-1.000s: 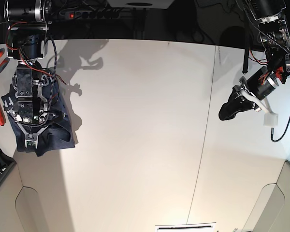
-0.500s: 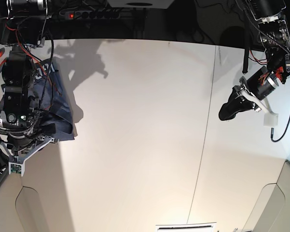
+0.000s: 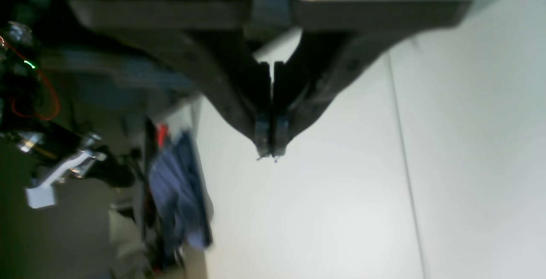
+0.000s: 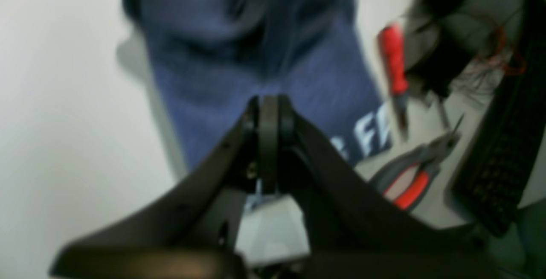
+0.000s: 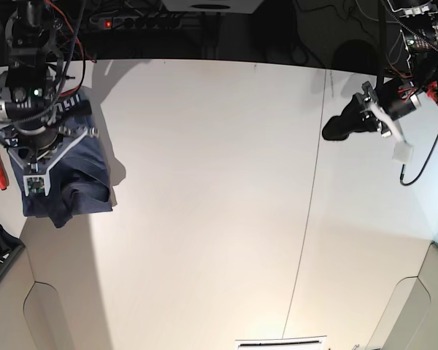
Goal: Layout the t-shirt on the table in an organized manner, then fold the t-shirt properly
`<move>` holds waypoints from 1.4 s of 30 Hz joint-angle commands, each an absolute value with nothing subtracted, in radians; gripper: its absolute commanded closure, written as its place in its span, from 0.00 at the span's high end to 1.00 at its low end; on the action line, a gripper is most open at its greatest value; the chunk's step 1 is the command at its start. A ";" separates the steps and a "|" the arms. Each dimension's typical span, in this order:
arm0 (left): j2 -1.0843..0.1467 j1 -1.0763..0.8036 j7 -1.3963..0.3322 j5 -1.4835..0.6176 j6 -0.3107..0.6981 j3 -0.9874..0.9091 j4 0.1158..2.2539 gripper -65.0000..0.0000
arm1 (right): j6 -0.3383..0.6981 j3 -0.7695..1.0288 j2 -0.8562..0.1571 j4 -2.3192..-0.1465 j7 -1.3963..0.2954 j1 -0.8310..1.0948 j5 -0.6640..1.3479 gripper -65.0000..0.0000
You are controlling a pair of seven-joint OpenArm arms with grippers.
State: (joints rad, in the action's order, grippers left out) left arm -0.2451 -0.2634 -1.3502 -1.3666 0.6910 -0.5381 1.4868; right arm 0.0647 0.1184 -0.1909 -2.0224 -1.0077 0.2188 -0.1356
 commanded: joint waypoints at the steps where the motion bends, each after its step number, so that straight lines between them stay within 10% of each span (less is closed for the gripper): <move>1: -0.275 -0.285 -1.370 -1.433 0.698 -0.545 1.505 0.00 | 0.081 0.123 -0.205 -2.061 -1.000 0.266 -0.123 0.00; 18: -0.521 -0.854 -1.374 -1.391 0.698 -0.540 1.497 0.00 | 0.473 0.123 -0.310 -1.964 -0.967 0.740 0.118 0.00; 30: -0.490 -0.807 -0.513 -0.838 0.698 -0.168 1.159 0.00 | 0.531 0.123 -0.310 -1.135 -0.340 0.462 0.135 0.00; 42: -0.222 -0.384 -0.055 -0.278 0.657 0.155 0.780 0.00 | 0.511 0.037 -0.296 -0.626 -0.200 0.085 0.139 0.00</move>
State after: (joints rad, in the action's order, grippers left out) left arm -0.2146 -0.3786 -0.0647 -0.2710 0.6590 0.1585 0.7742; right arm 0.5022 0.0330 -0.2852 -0.6178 -0.2180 0.0845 0.1322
